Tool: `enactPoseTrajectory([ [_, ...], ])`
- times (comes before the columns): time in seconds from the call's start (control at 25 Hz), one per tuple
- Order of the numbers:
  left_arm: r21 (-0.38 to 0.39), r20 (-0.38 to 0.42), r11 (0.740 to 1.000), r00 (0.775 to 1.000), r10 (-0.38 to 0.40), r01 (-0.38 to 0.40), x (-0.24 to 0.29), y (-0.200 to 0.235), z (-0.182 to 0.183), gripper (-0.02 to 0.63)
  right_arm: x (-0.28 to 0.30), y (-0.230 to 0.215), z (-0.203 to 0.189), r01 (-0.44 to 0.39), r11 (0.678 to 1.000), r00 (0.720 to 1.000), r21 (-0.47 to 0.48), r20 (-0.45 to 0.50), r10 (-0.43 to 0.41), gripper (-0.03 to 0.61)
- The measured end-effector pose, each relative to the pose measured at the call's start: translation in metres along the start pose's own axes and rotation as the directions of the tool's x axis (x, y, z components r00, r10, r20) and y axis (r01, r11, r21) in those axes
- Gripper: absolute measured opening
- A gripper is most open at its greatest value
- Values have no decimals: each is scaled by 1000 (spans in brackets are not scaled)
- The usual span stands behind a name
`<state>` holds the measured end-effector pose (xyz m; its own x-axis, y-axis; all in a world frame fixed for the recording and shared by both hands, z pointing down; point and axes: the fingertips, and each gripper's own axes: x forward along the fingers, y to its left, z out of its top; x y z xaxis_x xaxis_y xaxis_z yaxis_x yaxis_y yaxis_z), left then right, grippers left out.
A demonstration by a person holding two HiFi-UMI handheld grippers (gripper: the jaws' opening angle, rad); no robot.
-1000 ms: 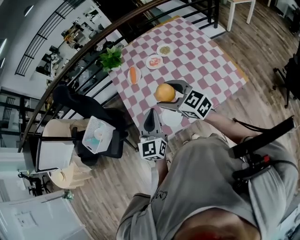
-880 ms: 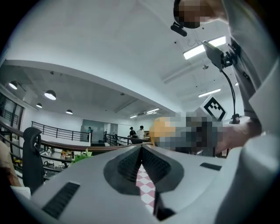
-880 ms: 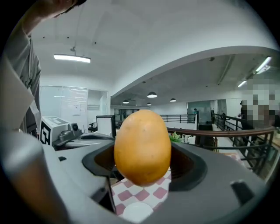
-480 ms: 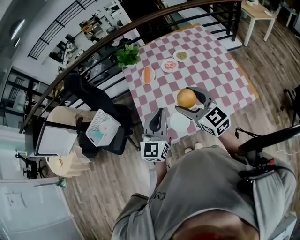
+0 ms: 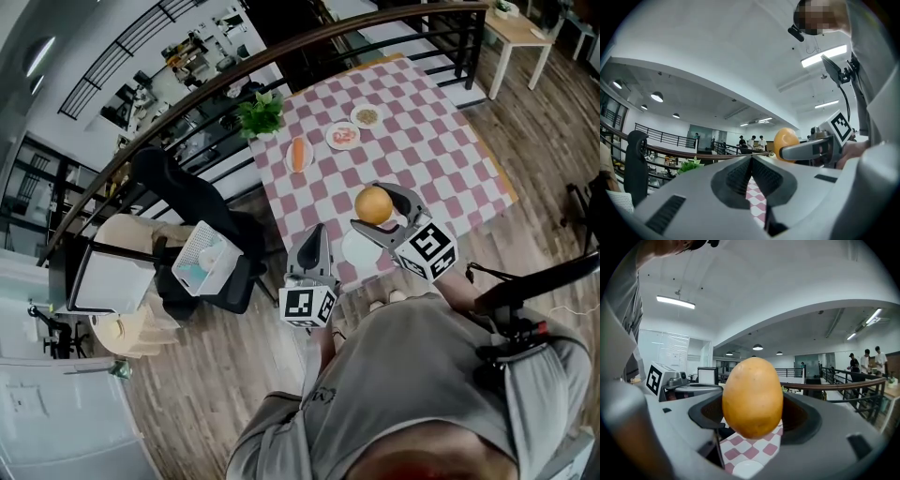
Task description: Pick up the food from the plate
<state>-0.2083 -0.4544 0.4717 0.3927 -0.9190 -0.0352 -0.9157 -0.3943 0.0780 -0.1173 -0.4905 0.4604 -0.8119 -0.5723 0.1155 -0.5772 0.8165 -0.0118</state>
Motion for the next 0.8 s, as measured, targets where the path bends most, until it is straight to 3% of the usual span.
enactPoseTrajectory([
  [0.36, -35, 16, 999, 999, -38, 39, -3, -10, -13, 9, -13, 1, -7, 42, 999, 999, -1, -33, -42, 347],
  [0.8, -52, 3, 996, 998, -66, 66, -12, -23, -27, 9, -17, 20, -19, 17, 1000, 998, 8, -56, -17, 347],
])
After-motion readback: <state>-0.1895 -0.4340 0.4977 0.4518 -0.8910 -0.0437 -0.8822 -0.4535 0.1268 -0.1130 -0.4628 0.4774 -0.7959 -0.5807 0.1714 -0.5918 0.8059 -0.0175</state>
